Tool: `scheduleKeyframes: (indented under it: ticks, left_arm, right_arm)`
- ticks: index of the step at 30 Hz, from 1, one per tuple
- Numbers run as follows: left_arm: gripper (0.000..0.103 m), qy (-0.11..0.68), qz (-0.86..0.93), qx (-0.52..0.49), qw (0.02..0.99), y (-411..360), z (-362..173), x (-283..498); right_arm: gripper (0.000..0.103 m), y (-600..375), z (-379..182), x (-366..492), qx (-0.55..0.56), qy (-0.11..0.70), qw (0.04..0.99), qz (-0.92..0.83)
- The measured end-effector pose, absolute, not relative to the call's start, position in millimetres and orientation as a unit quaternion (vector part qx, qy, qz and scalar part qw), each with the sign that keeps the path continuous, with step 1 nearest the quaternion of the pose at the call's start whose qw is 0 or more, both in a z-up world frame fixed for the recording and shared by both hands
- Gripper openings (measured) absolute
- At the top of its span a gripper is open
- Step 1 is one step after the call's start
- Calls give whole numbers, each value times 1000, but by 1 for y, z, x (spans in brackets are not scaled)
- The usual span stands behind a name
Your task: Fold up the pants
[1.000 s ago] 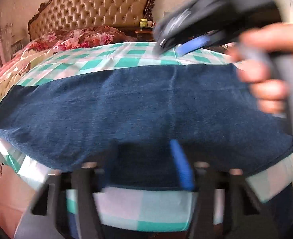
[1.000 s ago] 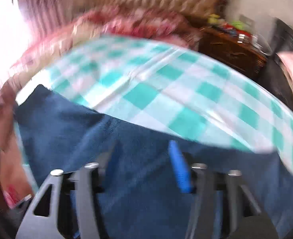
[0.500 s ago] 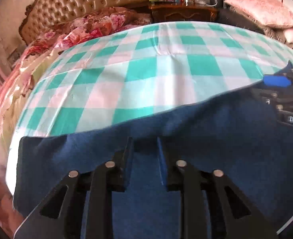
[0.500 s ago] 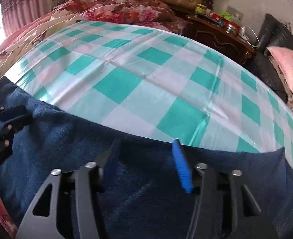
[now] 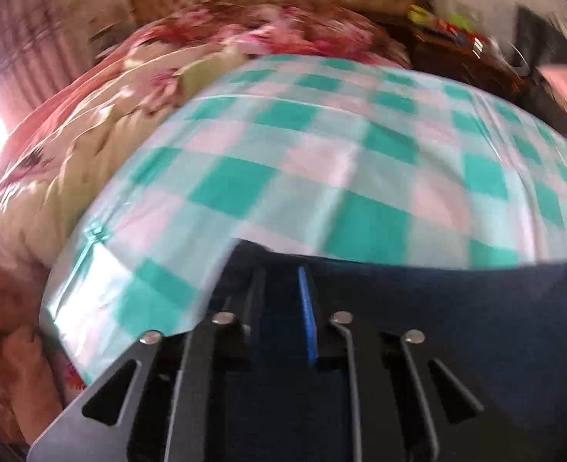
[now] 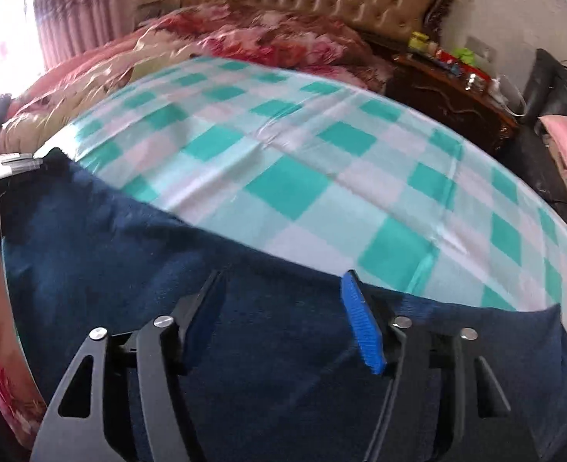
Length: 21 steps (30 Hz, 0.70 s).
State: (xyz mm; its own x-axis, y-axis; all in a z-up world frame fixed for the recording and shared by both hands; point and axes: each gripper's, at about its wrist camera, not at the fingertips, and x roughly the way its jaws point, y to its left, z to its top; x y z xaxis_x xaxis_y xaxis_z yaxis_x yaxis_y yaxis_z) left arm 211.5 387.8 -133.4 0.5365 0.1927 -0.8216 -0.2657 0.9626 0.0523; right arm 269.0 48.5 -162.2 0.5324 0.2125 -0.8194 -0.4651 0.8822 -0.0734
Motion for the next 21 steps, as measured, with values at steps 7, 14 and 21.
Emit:
scheduleKeyframes:
  ticks: [7, 14, 21]
  left_arm:
    - [16, 399, 136, -135, 897, 433, -92, 160]
    - [40, 411, 96, -214, 881, 455, -102, 114]
    - [40, 431, 56, -278, 857, 468, -123, 93]
  right_arm:
    - [49, 48, -173, 282, -161, 450, 864, 159]
    - [49, 10, -149, 276, -84, 434, 889, 120]
    - [49, -29, -149, 245, -64, 457, 878, 128]
